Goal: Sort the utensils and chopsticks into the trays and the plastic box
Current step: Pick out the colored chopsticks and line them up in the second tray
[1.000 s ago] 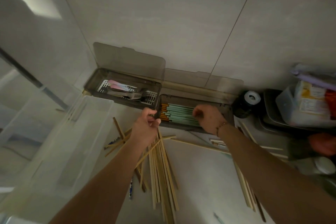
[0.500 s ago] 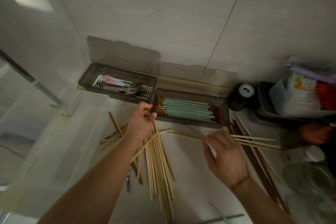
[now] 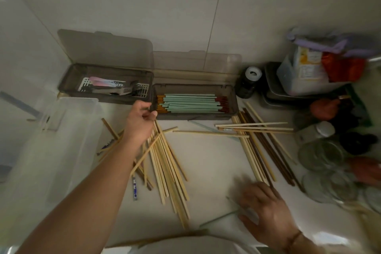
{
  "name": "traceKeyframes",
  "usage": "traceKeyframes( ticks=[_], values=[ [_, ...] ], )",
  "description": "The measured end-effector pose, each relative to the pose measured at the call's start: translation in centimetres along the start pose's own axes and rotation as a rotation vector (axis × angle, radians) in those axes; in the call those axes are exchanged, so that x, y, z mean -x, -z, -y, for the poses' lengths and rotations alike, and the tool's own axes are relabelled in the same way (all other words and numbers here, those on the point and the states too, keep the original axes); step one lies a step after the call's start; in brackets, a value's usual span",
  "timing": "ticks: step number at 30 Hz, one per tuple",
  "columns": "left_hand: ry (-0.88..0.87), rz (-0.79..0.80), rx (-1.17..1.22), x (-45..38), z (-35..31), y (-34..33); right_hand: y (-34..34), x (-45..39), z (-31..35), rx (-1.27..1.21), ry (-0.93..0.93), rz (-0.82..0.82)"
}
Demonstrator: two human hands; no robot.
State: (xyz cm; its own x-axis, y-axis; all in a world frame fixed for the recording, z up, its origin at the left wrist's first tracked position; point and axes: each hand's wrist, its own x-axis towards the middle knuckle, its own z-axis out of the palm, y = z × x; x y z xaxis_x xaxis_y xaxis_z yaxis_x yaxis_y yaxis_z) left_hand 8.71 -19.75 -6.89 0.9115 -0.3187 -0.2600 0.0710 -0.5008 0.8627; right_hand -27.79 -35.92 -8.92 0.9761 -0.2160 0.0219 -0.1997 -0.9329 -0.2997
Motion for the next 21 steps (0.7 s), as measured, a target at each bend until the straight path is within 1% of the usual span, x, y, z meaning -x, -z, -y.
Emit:
traceKeyframes(
  ticks=[5, 8, 10, 12, 14, 17, 19, 21],
  values=[
    [0.015, -0.002, -0.014, 0.1, -0.2, 0.0, 0.3, 0.3, -0.2, -0.002, 0.042, -0.017],
    [0.008, -0.005, -0.012, 0.1, -0.1, -0.1, 1.1, -0.9, 0.3, -0.091, 0.011, -0.064],
    [0.001, -0.003, -0.018, 0.0, -0.1, 0.0, 2.0, -2.5, 0.9, -0.155, -0.053, -0.109],
    [-0.002, 0.002, -0.017, 0.0, 0.0, 0.0, 3.2, -4.9, 1.7, -0.213, -0.143, -0.150],
    [-0.010, 0.007, -0.016, 0.0, 0.1, 0.0, 4.1, -8.1, 2.4, -0.233, -0.176, -0.198],
    [-0.008, 0.007, -0.017, 0.0, 0.1, -0.1, 5.4, -14.1, 3.1, -0.230, -0.131, -0.236],
    [-0.010, 0.004, -0.028, 0.0, 0.0, -0.1, 5.9, -18.2, 3.5, -0.284, -0.054, -0.213],
    [-0.008, 0.012, -0.031, 0.0, 0.0, 0.0, 6.0, -22.1, 3.6, -0.238, 0.001, -0.169]
  ],
)
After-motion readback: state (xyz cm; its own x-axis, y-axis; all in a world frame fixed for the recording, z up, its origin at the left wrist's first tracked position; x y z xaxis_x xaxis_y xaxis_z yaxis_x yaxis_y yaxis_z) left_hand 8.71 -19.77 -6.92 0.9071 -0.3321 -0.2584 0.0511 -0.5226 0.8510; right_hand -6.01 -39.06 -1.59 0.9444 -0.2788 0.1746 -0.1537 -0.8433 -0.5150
